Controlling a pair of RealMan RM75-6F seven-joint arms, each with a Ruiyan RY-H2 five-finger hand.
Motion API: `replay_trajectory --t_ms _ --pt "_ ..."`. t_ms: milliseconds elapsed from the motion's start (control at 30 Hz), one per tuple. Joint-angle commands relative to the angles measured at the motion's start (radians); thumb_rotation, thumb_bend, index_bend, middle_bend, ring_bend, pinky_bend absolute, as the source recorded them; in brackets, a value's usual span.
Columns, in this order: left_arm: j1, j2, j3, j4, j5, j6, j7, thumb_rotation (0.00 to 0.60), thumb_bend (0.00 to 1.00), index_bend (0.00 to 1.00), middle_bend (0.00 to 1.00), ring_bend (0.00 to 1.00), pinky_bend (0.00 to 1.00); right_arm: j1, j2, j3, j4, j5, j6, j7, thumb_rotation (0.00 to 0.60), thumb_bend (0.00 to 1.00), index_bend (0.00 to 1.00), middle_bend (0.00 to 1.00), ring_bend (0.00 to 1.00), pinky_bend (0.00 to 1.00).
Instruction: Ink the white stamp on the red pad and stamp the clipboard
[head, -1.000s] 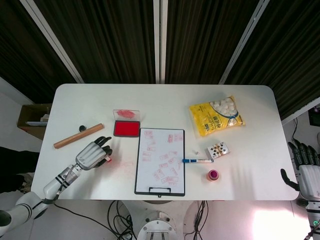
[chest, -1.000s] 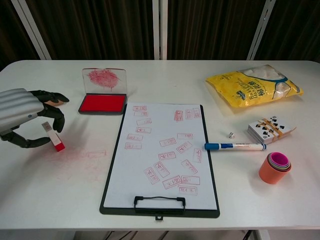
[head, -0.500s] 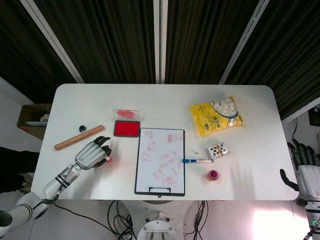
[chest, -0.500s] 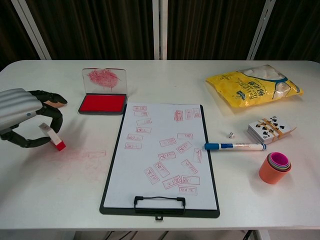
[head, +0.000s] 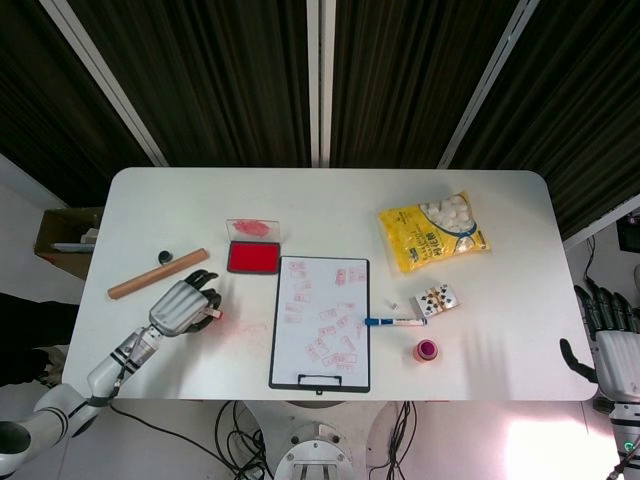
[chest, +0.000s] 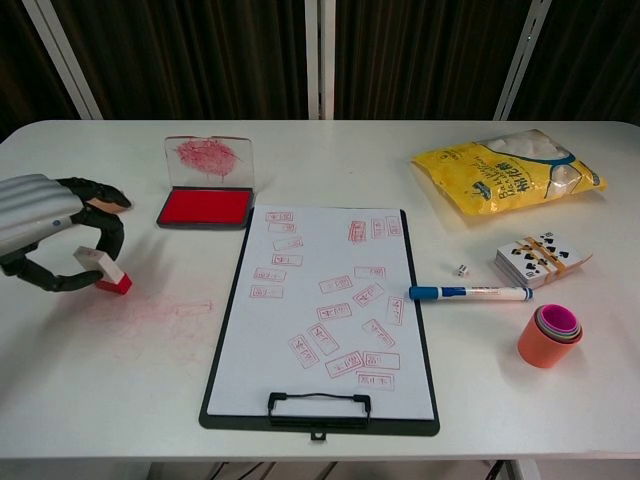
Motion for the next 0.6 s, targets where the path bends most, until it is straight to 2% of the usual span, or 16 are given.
replay_trajectory --t_ms 33,367,600 --pt "0.000 -0.002 -0.003 0.003 -0.002 0.008 -0.010 0.600 0.43 0.57 0.55 0.18 0.19 0.000 -0.001 0.000 0.001 0.000 0.000 0.000 0.600 0.29 0.00 0.00 0.00 0.00" --pt "-0.024 -0.006 -0.037 -0.007 -0.030 0.009 -0.123 0.600 0.45 0.60 0.58 0.21 0.19 -0.001 -0.001 0.000 0.003 0.001 0.001 0.001 0.600 0.29 0.00 0.00 0.00 0.00" --pt "-0.110 0.001 -0.113 -0.063 -0.096 -0.089 -0.252 0.600 0.45 0.62 0.60 0.25 0.19 -0.003 0.000 0.002 0.001 0.003 0.004 0.004 0.600 0.29 0.00 0.00 0.00 0.00"
